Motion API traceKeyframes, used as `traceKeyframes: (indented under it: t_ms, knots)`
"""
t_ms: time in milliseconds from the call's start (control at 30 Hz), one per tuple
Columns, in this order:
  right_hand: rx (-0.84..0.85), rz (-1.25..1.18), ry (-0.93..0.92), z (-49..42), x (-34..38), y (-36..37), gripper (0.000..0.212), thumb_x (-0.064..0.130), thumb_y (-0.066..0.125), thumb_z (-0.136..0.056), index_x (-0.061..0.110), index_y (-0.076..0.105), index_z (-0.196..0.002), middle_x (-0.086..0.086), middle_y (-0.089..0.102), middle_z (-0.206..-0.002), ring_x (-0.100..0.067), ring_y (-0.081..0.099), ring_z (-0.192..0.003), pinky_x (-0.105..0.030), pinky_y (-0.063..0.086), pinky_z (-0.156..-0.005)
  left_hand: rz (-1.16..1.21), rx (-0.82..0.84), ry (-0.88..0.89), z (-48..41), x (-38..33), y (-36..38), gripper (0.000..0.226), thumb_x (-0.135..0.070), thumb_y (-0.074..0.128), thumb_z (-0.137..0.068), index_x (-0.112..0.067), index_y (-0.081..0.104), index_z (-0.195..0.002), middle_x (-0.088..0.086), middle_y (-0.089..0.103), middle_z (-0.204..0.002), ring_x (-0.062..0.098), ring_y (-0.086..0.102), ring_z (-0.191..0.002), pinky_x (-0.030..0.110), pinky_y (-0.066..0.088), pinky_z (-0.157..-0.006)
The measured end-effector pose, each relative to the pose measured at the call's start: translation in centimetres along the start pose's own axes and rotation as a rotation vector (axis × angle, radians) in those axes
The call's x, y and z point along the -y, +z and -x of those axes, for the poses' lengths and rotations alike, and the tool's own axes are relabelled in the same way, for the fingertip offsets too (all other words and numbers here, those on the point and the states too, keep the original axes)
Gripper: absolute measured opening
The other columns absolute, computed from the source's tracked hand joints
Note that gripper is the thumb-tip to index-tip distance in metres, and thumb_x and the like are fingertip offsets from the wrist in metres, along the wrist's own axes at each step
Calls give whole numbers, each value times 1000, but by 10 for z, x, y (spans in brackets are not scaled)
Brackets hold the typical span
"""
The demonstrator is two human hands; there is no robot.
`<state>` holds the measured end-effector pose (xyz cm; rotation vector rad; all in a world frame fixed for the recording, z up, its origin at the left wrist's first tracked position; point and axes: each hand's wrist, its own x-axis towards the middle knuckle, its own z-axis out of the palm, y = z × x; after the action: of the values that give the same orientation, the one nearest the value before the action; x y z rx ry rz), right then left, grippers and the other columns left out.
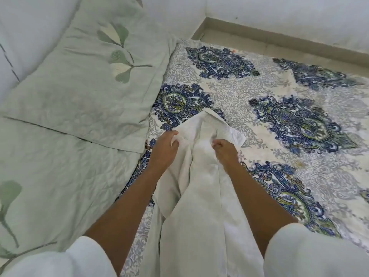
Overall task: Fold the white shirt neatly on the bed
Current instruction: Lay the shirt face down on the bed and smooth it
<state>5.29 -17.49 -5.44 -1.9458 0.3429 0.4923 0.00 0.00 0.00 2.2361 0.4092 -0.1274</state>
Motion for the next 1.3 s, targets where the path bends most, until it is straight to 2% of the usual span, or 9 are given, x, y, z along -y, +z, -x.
traceKeyframes:
  t_ms: [233,400,567,800,867,933,1067,1200,1300]
  knots:
    - [20,-306,117,-22,-19,16,7,14,61,-87,14,63,-80,2,56,-78,-16,49,-85,-25,40,-75,-43,-53,39,-39,9,12,35,-6,45,-93,-5,48,-129,13,47,-131,25,45,-119,25,32,-94]
    - [62,-524,207,-19,-23,1,15,12,59,-87,18,63,-74,-6,61,-86,-25,56,-87,-50,48,-92,53,19,-231,-50,7,16,43,-20,42,-98,-6,34,-139,13,38,-142,26,41,-126,31,33,-100]
    - [198,-772,278,-5,-13,-23,13,7,57,-88,11,61,-77,-8,67,-82,-27,61,-85,-45,51,-83,106,58,-391,-41,4,14,47,-28,39,-100,-7,30,-142,14,38,-143,29,39,-129,35,32,-103]
    - [169,-805,140,38,-5,-109,11,5,55,-88,6,62,-80,-5,72,-76,-22,67,-77,-32,58,-66,445,7,-479,-17,-8,14,31,-31,41,-99,-9,62,-90,14,59,-101,24,54,-93,34,42,-80]
    - [104,-879,180,48,-16,-142,13,13,55,-91,9,63,-82,-2,73,-73,-17,69,-72,-35,59,-66,460,40,-402,-2,-16,23,19,-15,47,-95,-8,64,-97,15,62,-98,20,53,-78,26,39,-68]
    - [61,-794,251,58,-30,-172,15,14,50,-94,8,62,-88,-1,72,-71,-14,67,-69,-28,58,-56,258,199,-278,18,-28,36,29,-3,48,-90,-6,58,-117,7,59,-91,18,51,-72,24,38,-60]
    - [110,-347,412,76,-69,-208,18,9,51,-92,3,56,-108,-7,62,-86,-21,56,-74,-27,52,-53,-426,461,24,61,-37,73,37,-19,56,-84,-9,52,-120,10,54,-113,31,57,-102,37,47,-84]
    - [56,-148,466,98,-101,-220,4,4,64,-84,3,60,-85,-9,57,-83,-21,53,-76,-29,43,-69,-649,292,-7,84,-45,87,32,-25,52,-88,-12,54,-118,9,46,-120,29,52,-110,38,43,-87]
    - [-11,-196,468,114,-119,-221,11,3,63,-82,8,57,-74,-7,48,-73,-16,43,-61,-24,34,-54,-726,242,139,82,-45,85,25,-23,56,-84,-15,61,-107,5,48,-116,25,40,-115,38,30,-96]
